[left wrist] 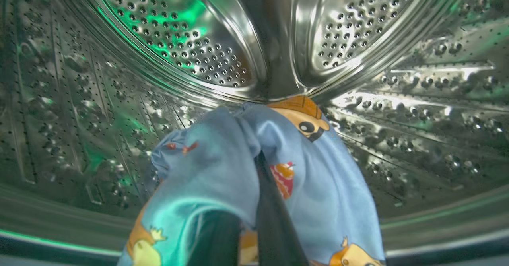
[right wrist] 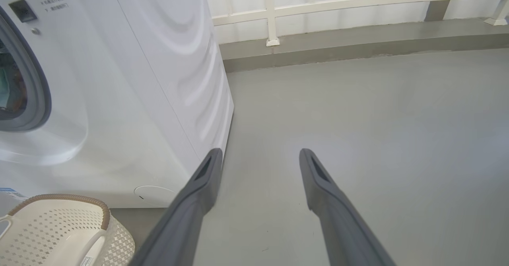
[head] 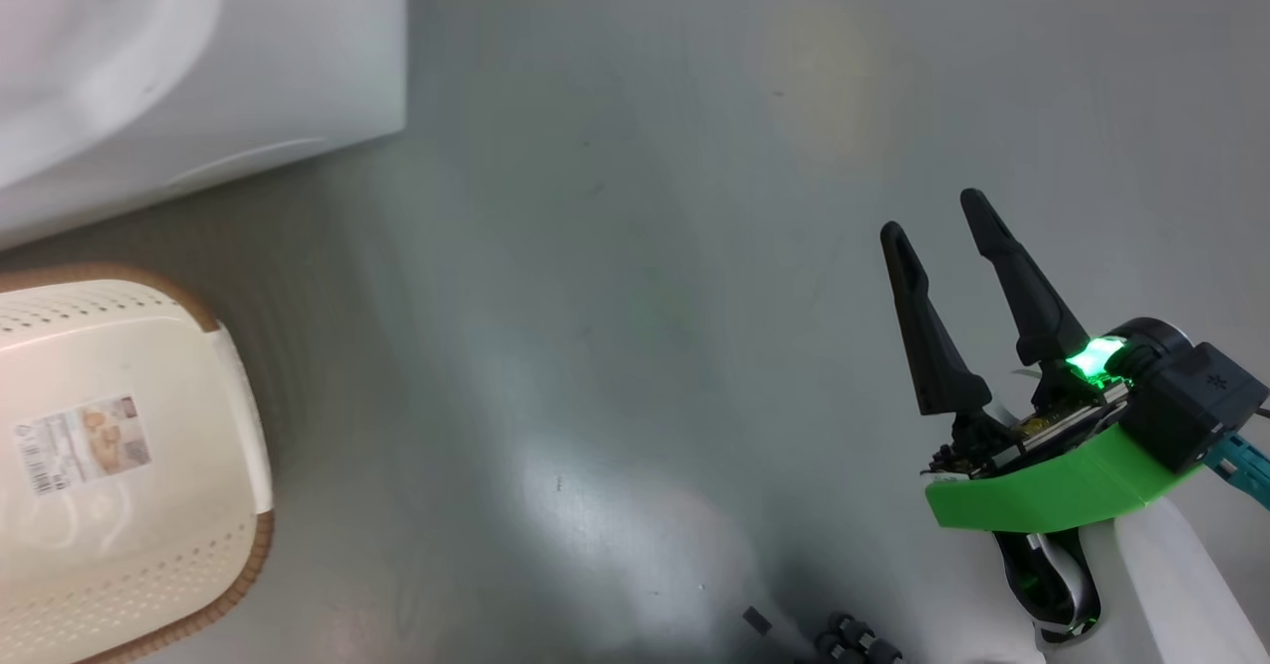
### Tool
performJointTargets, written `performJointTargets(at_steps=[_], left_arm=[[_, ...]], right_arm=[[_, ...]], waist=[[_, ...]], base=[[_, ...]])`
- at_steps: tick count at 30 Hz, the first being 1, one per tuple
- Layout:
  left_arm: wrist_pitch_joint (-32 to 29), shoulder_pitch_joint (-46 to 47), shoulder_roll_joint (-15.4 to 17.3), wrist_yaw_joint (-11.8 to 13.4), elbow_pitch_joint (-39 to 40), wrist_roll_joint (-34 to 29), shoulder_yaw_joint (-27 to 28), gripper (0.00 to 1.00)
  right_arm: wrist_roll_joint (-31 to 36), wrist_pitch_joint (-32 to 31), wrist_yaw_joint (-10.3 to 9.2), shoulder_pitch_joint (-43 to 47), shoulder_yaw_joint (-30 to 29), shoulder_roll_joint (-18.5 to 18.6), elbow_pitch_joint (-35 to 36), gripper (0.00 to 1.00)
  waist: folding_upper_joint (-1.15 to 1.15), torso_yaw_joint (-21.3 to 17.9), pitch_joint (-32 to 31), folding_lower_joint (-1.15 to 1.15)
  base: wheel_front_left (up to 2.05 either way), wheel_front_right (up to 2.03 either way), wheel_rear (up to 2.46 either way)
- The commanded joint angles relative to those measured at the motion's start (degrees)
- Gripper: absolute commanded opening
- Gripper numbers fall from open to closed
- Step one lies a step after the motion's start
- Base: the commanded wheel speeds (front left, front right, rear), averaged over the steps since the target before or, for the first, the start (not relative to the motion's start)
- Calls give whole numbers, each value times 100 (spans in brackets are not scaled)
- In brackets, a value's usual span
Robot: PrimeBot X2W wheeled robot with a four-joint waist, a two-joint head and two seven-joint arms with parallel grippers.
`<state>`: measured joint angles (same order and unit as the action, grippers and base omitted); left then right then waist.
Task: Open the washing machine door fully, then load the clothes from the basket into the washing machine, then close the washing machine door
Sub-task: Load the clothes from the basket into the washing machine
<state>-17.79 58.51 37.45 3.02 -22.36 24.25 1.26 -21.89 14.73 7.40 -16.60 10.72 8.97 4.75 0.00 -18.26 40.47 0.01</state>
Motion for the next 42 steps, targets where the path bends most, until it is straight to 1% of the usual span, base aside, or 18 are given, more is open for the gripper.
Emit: performJointTargets(at_steps=[1,6,11,13,16,17,22,28,29,30,34,39,42], left_arm=[[146,225,412,128,42,-122,142,0],[722,820,561,275,-132,-505,16,0],[1253,1369,602,346,-226,-727,-91,0],[1377,1484,601,376,-309,-813,-158,0],[1339,1562,576,372,-420,-839,-231,0],[1322,1584,562,408,-471,-862,-254,0],[1105,1532,480,444,-659,-830,-343,0],[1056,1467,385,471,-646,-724,-355,0],[1043,1447,360,447,-648,-679,-352,42],[1051,1431,343,450,-644,-656,-348,100],[1111,1339,271,427,-629,-568,-349,100],[1268,1116,146,314,-595,-375,-321,100],[1412,945,121,280,-529,-396,-382,100]], right_arm=[[-102,27,9,39,139,11,110,100],[-142,27,9,-66,206,-47,112,100],[-174,27,9,-150,243,-103,106,100],[-174,27,9,-160,246,-115,97,100],[-173,27,9,-158,247,-116,87,100],[-173,27,9,-158,240,-116,89,100],[-171,27,9,-175,229,-107,75,100],[-158,27,9,-198,212,-63,70,100],[-155,27,9,-200,205,-54,68,100],[-151,27,9,-200,196,-47,68,100],[-121,27,9,-200,165,-23,82,100],[-65,27,9,-160,90,24,105,100],[-20,27,9,-116,11,70,122,100]], waist=[[0,-176,187,-1],[0,-352,370,-1],[0,-476,514,-1],[0,-486,541,-1],[0,-488,562,-1],[0,-485,573,-1],[0,-447,613,-1],[0,-366,610,-1],[0,-352,599,-1],[0,-335,587,-1],[0,-268,525,-1],[0,-140,394,-1],[0,-28,308,-1]], base=[[0,0,0],[0,0,0],[0,0,0],[0,0,0],[0,0,0],[0,0,0],[0,0,0],[0,0,0],[0,0,0],[0,0,0],[0,0,0],[0,0,0],[0,0,0]])
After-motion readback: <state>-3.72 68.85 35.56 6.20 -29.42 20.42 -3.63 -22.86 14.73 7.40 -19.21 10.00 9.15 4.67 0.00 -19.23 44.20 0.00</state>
